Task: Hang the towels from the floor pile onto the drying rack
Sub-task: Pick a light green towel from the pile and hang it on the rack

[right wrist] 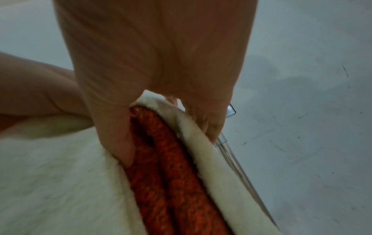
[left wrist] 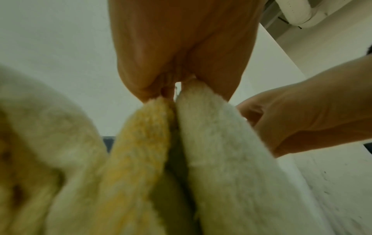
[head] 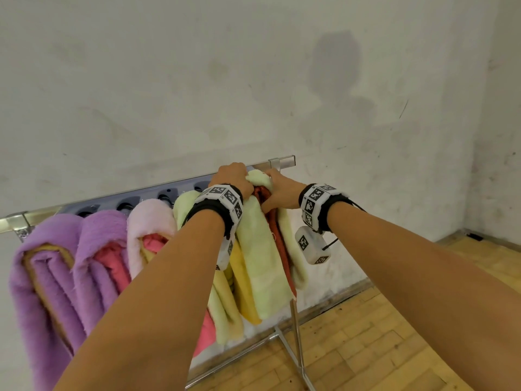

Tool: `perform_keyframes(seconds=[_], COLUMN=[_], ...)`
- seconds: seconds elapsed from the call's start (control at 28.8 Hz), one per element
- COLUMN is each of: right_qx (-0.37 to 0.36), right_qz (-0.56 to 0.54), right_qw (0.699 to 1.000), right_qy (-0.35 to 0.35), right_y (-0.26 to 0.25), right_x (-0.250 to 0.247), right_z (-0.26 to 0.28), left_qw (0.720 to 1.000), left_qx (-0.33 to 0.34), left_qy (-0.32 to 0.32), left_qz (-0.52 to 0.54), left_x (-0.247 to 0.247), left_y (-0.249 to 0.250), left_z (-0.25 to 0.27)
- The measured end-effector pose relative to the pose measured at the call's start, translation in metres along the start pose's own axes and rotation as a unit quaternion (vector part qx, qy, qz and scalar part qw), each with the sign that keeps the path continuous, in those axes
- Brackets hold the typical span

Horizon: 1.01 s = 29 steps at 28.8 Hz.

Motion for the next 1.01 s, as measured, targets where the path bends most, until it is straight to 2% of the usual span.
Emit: perform_keyframes(seconds=[0.14, 0.21, 0.35, 0.56, 0.66, 0.73, 0.9, 1.01], right_qx=[-0.071, -0.059, 0.021, 0.045, 0.032, 0.019, 0.016, 0.016], right_qz=[0.043, 0.035, -0.031, 0.035, 0.075, 0.081, 0.013, 0.007], right_qw=[0.996, 0.995, 0.991, 0.986, 0.986, 0.989, 0.999, 1.000], right_qy=[0.041, 0.078, 0.131, 0.160, 0.146, 0.123, 0.030, 0.006], right_y=[-0.022, -0.023, -0.011, -0.008, -0.005, -0.005, -0.003, -0.008], right_x=[0.005, 0.007, 0.009, 0.006, 0.004, 0.002, 0.005, 0.001], right_z=[0.018, 0.021, 0.003, -0.006, -0.009, -0.014, -0.007, -0.003], left_qw=[0.999, 1.000, 1.000, 0.999, 0.999, 1.000, 1.000, 0.996], left_qx=[0.024, 0.023, -0.005, -0.011, -0.006, 0.007, 0.009, 0.015], left_qy=[-0.015, -0.014, 0.006, 0.020, 0.030, 0.009, -0.021, -0.016], left_qz=[-0.014, -0.015, -0.007, -0.023, -0.032, -0.019, 0.020, 0.086], left_x=[0.002, 0.003, 0.006, 0.010, 0.012, 0.016, 0.010, 0.003], left_y=[0.005, 0.003, 0.000, 0.001, 0.008, 0.014, 0.013, 0.016], left_z=[0.007, 0.010, 0.012, 0.010, 0.008, 0.006, 0.008, 0.014])
Point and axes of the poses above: each hand's wrist, its own z-axis away from the middle knuckle, its own x-axis out of the palm, y = z × x, the point moved 7 cm from there along -z, towards the middle knuckle, and after that the axes turned 13 degrees about -y, right-handed, at the moved point
